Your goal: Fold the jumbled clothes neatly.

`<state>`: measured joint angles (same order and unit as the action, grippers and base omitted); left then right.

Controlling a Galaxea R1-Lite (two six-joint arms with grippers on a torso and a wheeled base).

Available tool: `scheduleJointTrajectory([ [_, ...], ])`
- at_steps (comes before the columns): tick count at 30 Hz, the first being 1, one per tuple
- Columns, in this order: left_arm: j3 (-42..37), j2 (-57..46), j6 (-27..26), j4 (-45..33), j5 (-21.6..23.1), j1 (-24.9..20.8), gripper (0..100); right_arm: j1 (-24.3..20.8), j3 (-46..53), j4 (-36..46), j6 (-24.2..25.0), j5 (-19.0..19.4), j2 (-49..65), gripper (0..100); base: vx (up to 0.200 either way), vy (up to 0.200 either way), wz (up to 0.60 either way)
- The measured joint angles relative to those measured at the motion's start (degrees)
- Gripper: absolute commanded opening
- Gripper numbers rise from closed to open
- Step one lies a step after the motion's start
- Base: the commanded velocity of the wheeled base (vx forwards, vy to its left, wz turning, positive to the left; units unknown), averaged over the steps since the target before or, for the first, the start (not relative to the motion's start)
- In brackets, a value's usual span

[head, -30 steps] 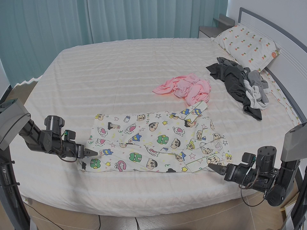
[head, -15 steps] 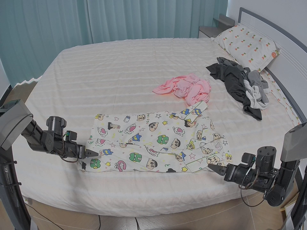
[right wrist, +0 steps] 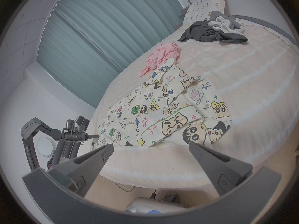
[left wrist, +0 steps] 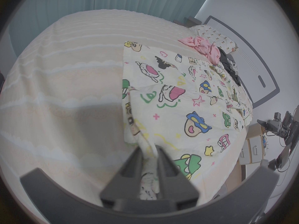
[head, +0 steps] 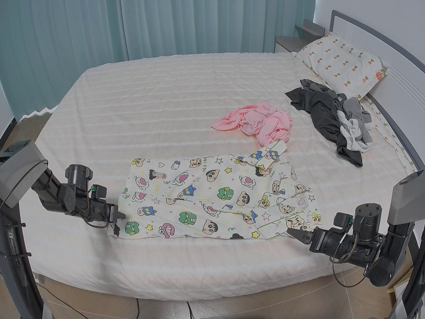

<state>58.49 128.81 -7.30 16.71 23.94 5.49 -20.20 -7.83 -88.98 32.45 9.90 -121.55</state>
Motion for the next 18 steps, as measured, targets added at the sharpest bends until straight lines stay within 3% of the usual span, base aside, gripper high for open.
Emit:
scheduleJointTrajectory([
  [18, -5.8, -4.6, -1.3, -3.1, -0.2, 1.1, 0, -0.2, 0.0, 0.0, 0.0, 0.0, -0.1, 100, 0.000, 0.000, 0.00],
])
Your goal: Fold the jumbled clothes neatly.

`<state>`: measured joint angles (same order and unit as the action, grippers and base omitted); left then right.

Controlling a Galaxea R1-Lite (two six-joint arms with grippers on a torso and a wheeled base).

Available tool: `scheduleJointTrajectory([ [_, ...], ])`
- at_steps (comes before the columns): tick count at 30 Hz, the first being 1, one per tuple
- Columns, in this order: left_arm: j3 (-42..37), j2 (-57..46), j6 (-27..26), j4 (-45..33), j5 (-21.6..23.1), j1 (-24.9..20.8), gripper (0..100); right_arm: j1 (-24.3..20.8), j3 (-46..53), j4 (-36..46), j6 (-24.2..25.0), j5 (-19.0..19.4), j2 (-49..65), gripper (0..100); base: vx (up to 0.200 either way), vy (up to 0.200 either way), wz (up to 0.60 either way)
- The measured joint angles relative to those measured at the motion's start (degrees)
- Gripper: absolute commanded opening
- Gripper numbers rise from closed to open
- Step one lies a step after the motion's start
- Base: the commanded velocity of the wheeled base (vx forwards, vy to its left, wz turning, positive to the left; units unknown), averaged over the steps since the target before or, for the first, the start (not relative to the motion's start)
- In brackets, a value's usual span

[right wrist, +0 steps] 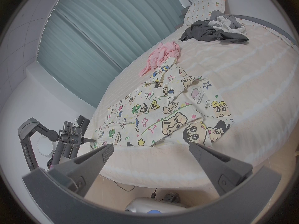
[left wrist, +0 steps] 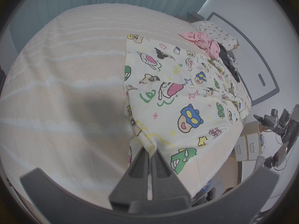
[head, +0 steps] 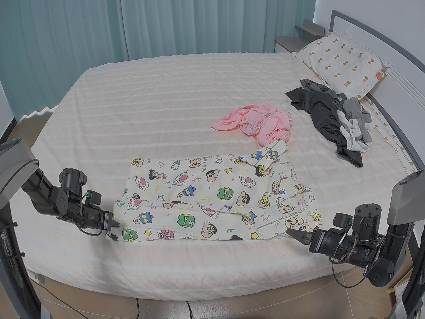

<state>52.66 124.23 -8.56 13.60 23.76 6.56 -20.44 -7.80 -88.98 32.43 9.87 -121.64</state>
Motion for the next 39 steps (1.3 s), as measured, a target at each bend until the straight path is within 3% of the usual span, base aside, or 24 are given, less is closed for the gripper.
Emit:
scheduleJointTrajectory([
  [12, -0.5, -2.0, -1.6, -6.5, 0.0, 0.0, 0, 0.0, 0.0, 0.0, 0.0, 0.0, 0.0, 100, 0.000, 0.000, 0.00],
  [25, 0.1, -2.0, -1.8, -8.1, 0.0, 0.0, 0, 0.0, 0.0, 0.0, 0.0, 0.0, 0.0, 100, 0.000, 0.000, 0.00],
  [26, 0.1, -2.0, -1.8, -8.1, 0.0, 0.0, 100, 0.0, 0.0, 0.0, 0.0, 0.0, 0.0, 100, 0.000, 0.000, 0.00],
  [39, -0.4, -2.0, -1.2, -8.0, 0.6, 1.1, 100, 2.8, -0.6, 0.0, 0.5, -0.2, 1.9, 100, 0.000, 0.000, 0.00],
])
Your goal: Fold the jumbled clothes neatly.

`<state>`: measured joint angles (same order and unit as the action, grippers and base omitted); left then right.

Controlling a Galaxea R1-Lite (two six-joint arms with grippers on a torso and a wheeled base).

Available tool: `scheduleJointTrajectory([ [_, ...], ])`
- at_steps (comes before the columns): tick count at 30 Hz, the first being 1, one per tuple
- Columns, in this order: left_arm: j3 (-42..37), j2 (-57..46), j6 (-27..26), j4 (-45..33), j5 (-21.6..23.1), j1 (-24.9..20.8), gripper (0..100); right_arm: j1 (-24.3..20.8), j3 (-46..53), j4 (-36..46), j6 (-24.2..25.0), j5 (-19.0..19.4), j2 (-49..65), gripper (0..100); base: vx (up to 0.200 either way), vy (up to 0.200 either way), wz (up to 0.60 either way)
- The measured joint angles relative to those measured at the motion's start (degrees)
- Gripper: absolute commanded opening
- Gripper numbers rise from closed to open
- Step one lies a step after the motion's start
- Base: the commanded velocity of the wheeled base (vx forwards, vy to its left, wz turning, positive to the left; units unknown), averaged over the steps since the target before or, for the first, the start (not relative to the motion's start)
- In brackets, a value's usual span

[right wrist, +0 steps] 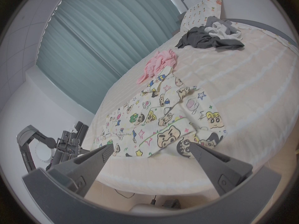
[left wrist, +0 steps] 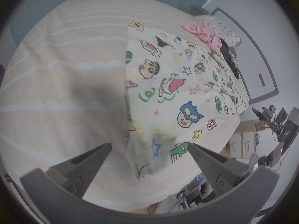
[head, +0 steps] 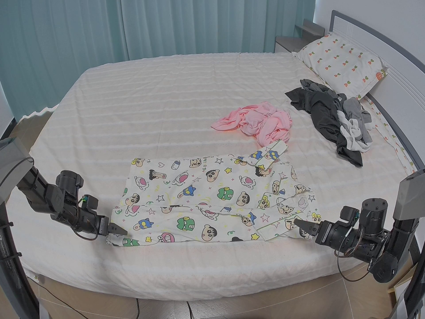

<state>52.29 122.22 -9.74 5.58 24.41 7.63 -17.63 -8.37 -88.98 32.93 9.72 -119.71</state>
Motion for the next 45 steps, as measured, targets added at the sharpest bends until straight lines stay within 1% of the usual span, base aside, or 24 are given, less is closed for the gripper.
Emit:
scheduleJointTrajectory([
  [2, -0.1, -0.7, 0.4, 0.0, 0.8, 1.0, 100, 0.7, -0.3, 0.0, 0.2, 0.1, 0.4, 100, 0.000, 0.000, 0.00],
  [6, -0.7, -3.0, 4.6, -0.1, 5.6, 3.4, 100, 1.3, -1.5, 0.0, 1.0, 0.0, 0.9, 100, 0.000, 0.000, 0.00],
  [8, -1.4, -4.3, 8.8, -0.1, 7.6, 4.3, 100, 0.8, -2.2, 0.0, 2.6, -0.4, 0.9, 100, 0.000, 0.000, 0.00],
  [10, -2.6, -6.1, 14.4, 0.3, 9.2, 4.9, 100, -0.3, -2.8, 0.0, 5.3, -1.4, 1.0, 100, 0.000, 0.000, 0.00],
  [13, -5.8, -9.1, 22.4, 3.0, 10.7, 5.3, 100, -2.6, -3.7, 0.5, 9.4, -3.3, 0.9, 100, 0.000, 0.000, 0.00],
  [16, -11.0, -12.3, 31.2, 9.7, 12.0, 5.7, 100, -4.9, -4.6, 1.9, 12.4, -5.0, 0.2, 100, 0.000, 0.000, 0.00],
  [19, -17.0, -15.2, 40.6, 19.7, 13.0, 5.7, 100, -6.5, -5.7, 2.9, 14.4, -6.7, -1.1, 100, 0.000, 0.000, 0.00],
  [22, -23.5, -17.7, 48.5, 28.7, 13.6, 5.8, 100, -7.6, -7.0, 3.6, 15.8, -8.6, -3.0, 100, 0.000, 0.000, 0.00],
  [25, -29.2, -19.6, 54.5, 36.0, 14.0, 5.8, 100, -8.3, -8.3, 4.2, 16.7, -10.4, -5.0, 100, 0.000, 0.000, 0.00],
  [28, -33.5, -20.9, 57.1, 40.0, 14.3, 5.8, 100, -8.4, -9.5, 4.5, 18.1, -11.8, -6.9, 100, 0.000, 0.000, 0.00],
  [31, -35.6, -21.3, 57.9, 40.9, 14.4, 5.7, 100, -7.6, -10.9, 4.7, 19.6, -12.5, -8.5, 100, 0.000, 0.000, 0.00],
  [35, -36.5, -21.0, 57.9, 41.1, 14.4, 5.7, 100, -6.1, -12.1, 4.5, 20.8, -12.6, -9.7, 100, 0.000, 0.000, 0.00],
  [45, -36.9, -19.0, 57.7, 42.2, 14.4, 5.7, 100, -5.7, -12.1, 4.2, 21.8, -12.6, -8.5, 100, 0.000, 0.000, 0.00],
])
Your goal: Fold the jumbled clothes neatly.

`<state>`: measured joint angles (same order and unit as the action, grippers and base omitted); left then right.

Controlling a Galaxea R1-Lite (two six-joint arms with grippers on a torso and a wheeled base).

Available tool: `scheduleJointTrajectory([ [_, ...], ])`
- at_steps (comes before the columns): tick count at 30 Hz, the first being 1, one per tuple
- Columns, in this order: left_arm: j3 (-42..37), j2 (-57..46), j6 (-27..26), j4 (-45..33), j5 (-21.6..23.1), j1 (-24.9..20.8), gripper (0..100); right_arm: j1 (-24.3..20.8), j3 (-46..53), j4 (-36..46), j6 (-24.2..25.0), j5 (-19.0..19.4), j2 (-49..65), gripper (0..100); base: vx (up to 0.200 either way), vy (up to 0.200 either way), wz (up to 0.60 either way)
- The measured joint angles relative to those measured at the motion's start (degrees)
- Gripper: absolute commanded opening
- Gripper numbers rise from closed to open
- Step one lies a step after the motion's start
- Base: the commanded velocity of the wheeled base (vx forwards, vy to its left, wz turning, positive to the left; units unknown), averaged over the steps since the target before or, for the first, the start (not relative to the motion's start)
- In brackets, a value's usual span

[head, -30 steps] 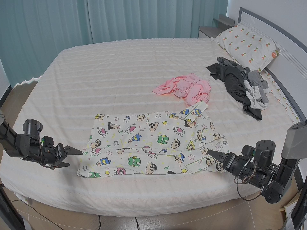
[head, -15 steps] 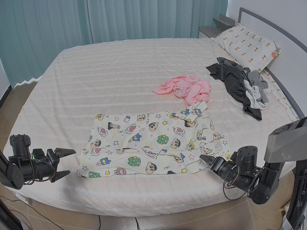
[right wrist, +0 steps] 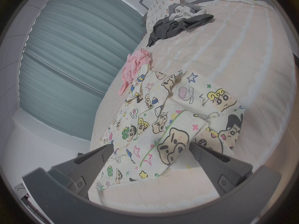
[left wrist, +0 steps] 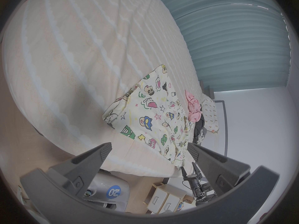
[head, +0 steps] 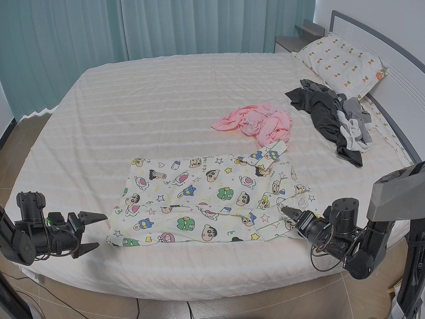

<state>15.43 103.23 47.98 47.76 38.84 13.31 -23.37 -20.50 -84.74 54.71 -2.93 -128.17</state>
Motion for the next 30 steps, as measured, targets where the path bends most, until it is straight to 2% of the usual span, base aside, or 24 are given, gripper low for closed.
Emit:
scheduleJointTrajectory([
  [10, -0.4, 0.6, 0.0, 0.2, 0.0, 0.0, 100, 0.0, -1.6, 0.1, 0.3, 0.0, -0.5, 100, 0.000, 0.000, 0.00],
  [11, -0.4, 0.7, 0.0, 0.2, 0.0, 0.0, 100, 0.2, -1.8, 0.1, 0.3, 0.0, -0.9, 0, 0.000, 0.000, 0.00],
  [23, -0.5, 0.7, -0.1, 0.2, 0.0, 0.0, 100, 0.3, -1.3, 0.8, -0.2, -1.7, -1.8, 0, 0.000, 0.000, 0.00],
  [30, -0.5, 0.7, -0.2, 0.2, -0.1, 0.0, 100, -0.6, -2.3, 5.4, -0.5, -1.8, 0.1, 0, 0.000, 0.000, 0.00],
])
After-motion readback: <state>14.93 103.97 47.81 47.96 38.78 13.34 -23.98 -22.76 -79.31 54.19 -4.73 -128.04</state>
